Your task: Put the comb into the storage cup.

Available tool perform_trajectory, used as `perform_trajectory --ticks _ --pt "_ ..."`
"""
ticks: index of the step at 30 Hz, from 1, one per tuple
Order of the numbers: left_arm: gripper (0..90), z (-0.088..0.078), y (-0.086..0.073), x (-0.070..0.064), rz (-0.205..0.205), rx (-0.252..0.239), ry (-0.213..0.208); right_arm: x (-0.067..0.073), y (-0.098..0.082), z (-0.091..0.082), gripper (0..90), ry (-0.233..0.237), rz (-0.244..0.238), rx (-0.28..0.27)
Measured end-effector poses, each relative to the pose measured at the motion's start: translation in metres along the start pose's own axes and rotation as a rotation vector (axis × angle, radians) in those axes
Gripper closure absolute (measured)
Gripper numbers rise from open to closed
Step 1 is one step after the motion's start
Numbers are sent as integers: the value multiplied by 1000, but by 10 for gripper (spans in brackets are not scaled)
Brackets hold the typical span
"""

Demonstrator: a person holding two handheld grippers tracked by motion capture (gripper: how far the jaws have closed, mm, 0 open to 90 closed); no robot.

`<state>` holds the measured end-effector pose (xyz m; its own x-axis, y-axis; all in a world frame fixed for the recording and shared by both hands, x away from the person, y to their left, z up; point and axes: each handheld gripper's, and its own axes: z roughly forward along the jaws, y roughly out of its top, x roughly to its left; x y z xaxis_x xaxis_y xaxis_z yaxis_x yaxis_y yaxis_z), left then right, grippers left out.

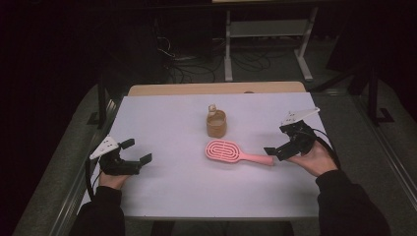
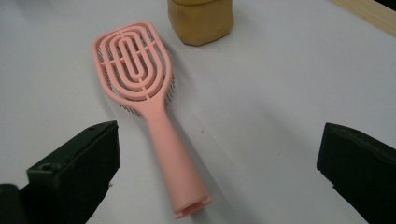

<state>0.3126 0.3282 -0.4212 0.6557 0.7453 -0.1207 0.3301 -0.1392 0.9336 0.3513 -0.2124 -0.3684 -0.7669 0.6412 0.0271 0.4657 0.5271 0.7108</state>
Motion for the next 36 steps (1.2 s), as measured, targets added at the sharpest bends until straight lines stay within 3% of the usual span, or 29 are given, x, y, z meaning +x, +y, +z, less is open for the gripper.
perform_trajectory --ticks 18,36 --pt "0 1 0 0 -3 9 -3 11 7 14 0 41 -50 67" --pt "0 2 -1 0 0 13 -6 26 11 40 0 86 -123 159"
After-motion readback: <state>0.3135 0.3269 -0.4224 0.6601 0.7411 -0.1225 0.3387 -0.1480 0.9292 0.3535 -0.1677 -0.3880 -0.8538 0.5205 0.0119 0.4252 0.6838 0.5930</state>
